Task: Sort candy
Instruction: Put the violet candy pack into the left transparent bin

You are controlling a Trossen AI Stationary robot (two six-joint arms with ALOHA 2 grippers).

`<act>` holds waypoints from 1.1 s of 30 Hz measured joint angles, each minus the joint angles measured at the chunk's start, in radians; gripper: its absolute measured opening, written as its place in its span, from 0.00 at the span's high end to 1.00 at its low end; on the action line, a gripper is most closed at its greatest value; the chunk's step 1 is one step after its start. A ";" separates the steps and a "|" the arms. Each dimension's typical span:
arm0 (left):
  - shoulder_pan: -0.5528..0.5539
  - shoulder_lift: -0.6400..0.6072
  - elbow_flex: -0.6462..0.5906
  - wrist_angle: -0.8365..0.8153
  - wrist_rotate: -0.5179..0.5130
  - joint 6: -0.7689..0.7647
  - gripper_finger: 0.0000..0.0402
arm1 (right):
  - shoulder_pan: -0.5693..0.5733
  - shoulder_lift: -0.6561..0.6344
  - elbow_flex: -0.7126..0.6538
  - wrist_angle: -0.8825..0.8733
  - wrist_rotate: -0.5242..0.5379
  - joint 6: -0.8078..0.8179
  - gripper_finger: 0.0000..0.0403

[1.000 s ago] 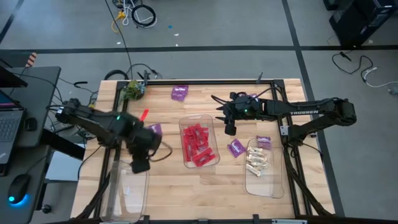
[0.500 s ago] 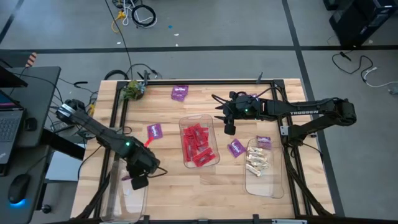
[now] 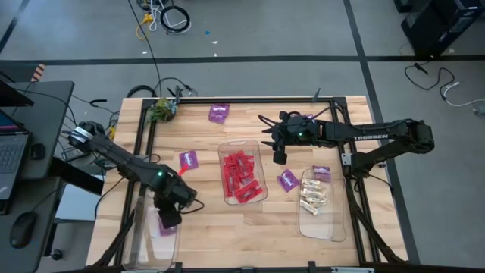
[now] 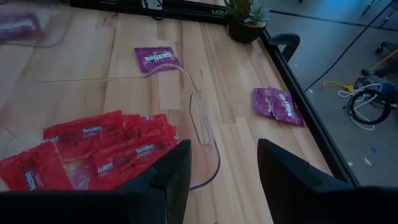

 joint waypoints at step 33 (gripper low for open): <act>0.656 0.000 -0.185 0.319 -0.459 0.914 0.74 | 0.000 0.000 0.000 0.021 0.000 0.004 0.58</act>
